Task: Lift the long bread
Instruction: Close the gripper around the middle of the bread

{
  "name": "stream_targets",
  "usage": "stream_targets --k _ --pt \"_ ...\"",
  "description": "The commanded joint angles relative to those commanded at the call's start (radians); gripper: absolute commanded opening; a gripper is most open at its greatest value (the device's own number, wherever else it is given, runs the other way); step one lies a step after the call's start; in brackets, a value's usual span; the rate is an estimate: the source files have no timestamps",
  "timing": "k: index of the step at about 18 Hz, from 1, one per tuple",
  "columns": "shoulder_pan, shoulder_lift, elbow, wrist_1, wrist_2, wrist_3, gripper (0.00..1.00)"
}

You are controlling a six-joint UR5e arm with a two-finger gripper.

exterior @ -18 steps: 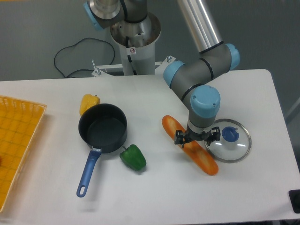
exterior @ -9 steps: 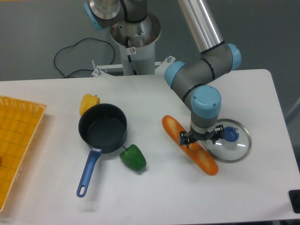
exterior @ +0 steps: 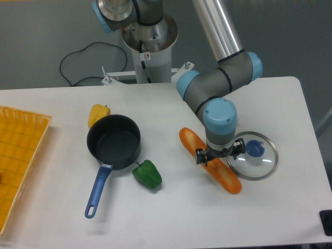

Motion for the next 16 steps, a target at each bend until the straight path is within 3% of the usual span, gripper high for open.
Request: stream_targets --k 16 --pt "-0.037 -0.043 -0.015 -0.002 -0.018 -0.129 1.00"
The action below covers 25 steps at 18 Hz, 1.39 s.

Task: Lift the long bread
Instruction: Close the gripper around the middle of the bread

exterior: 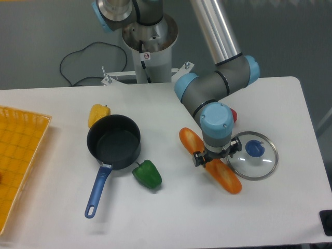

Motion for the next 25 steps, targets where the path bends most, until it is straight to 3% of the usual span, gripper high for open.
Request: stream_targets --k 25 --pt "0.000 -0.008 -0.014 -0.002 -0.011 0.000 0.96"
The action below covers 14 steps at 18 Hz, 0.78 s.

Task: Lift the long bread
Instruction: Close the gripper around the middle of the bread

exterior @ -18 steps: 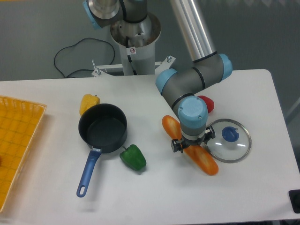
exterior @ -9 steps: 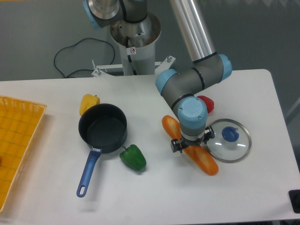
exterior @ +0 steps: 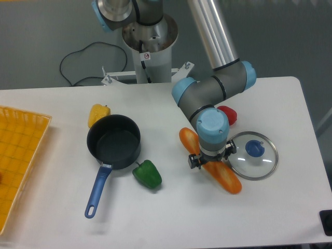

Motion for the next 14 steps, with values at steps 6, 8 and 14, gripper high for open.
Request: stream_targets --k 6,8,14 --pt "0.003 0.000 -0.002 0.000 0.000 0.003 0.84" --pt "0.003 -0.002 -0.002 0.000 0.000 0.002 0.76" --pt "0.005 -0.002 -0.002 -0.002 0.000 -0.002 0.41"
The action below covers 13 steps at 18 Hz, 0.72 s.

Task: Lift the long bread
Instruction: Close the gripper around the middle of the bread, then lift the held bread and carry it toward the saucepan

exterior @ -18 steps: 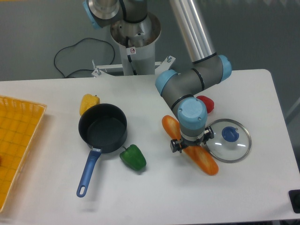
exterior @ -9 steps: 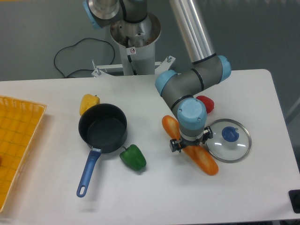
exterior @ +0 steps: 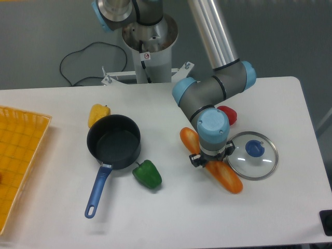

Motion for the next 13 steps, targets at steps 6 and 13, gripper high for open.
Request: stream_targets --k 6,13 --pt "-0.002 0.008 0.000 -0.002 0.000 0.002 0.17" --pt "-0.032 0.049 0.024 -0.051 0.012 0.015 0.06"
